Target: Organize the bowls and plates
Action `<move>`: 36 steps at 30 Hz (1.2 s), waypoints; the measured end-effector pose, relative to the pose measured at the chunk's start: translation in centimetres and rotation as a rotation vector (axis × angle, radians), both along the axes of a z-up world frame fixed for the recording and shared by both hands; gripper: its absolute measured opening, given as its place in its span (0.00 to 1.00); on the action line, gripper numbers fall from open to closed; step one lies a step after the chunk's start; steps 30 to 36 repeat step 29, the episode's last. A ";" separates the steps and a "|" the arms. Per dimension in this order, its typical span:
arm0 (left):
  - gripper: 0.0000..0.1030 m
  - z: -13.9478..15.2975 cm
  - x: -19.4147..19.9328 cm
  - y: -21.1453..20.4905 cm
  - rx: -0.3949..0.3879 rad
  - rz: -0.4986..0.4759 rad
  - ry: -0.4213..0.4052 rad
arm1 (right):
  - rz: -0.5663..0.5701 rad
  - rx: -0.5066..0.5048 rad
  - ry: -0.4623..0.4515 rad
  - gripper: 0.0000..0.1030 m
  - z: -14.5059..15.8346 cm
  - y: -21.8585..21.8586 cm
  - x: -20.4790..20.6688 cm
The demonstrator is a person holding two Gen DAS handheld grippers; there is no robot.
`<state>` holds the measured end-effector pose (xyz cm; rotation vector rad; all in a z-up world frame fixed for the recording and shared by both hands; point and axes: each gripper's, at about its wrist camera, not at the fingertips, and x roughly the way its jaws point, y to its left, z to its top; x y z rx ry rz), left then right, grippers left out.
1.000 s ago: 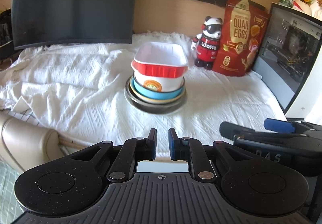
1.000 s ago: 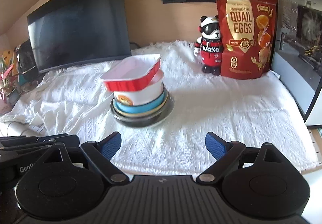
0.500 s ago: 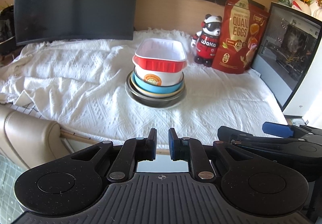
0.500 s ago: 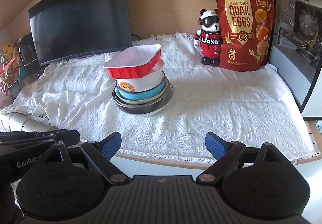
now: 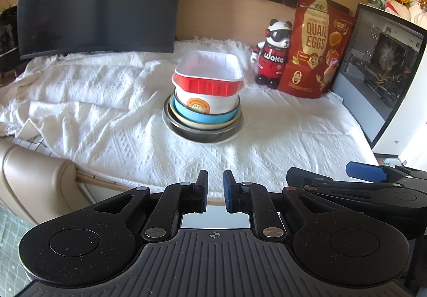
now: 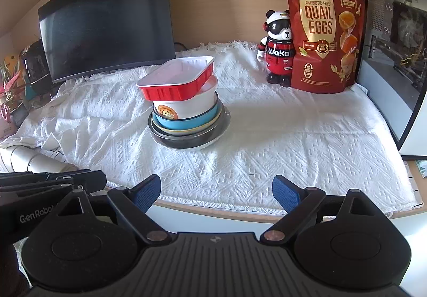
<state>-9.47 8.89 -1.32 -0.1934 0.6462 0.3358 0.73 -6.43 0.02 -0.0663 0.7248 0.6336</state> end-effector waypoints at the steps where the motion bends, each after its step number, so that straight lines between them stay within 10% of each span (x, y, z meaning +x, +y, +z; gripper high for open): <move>1: 0.15 0.0 0.1 0.0 0.000 0.000 -0.001 | -0.001 0.000 0.000 0.88 0.0 0.0 0.0; 36: 0.15 -0.7 0.0 1.0 -0.014 -0.003 -0.006 | -0.014 -0.022 -0.010 0.88 0.2 1.1 -0.4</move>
